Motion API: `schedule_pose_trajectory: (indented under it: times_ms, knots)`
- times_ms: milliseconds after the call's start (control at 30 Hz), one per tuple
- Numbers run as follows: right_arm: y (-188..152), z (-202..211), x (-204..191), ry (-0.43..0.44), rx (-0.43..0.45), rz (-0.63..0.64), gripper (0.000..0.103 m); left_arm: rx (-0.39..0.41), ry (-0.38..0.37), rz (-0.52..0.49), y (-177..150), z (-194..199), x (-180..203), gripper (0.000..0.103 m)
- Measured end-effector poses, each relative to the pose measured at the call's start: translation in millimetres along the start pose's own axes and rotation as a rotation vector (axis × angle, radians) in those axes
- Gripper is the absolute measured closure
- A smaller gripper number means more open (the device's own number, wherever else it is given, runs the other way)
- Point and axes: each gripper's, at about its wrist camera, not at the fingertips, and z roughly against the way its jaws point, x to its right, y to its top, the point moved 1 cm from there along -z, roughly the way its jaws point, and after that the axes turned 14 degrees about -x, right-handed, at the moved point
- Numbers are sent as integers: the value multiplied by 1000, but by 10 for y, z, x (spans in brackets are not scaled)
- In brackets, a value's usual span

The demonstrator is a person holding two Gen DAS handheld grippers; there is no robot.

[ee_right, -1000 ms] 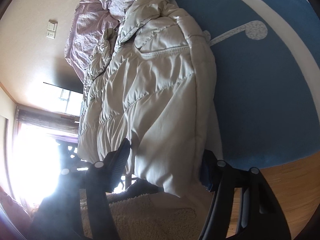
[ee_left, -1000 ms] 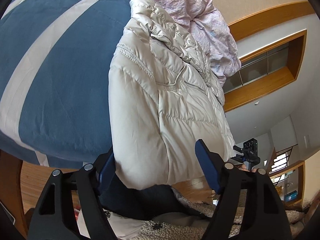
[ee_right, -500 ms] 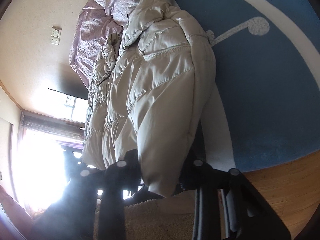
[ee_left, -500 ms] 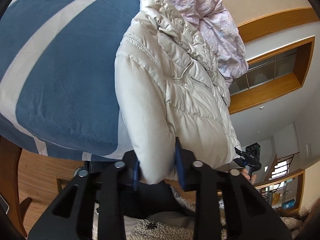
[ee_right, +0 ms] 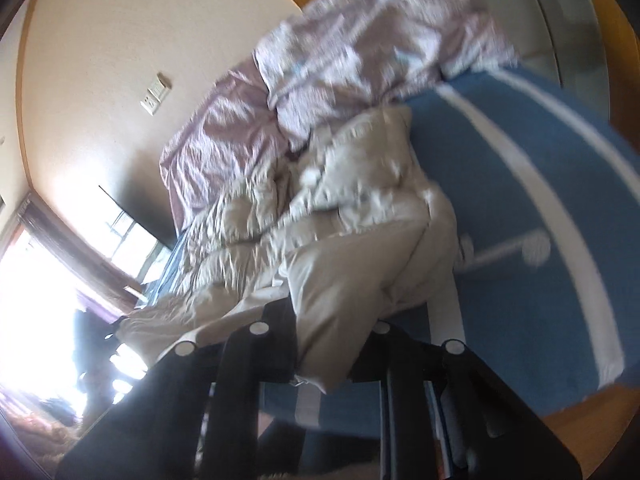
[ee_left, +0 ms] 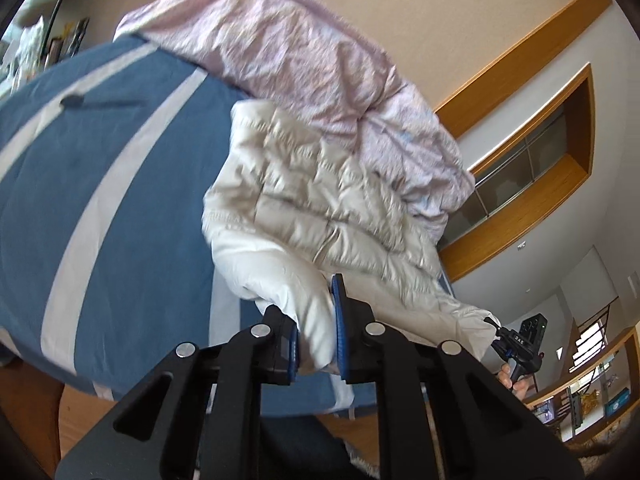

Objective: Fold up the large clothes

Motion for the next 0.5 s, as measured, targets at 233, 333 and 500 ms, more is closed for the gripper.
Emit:
schedule_pose_trajectory:
  times_ms: [233,333,500]
  knots:
    - [443,3,-492,-165,194,118,86,123,23,-32,490,48,188,90]
    - [604,-27,-588,-197,253,135,86,161,20,-28,725,16,201,90]
    - [998,-146,-733,-246,321,143,86,202,35,-42,1102,-63,274,90]
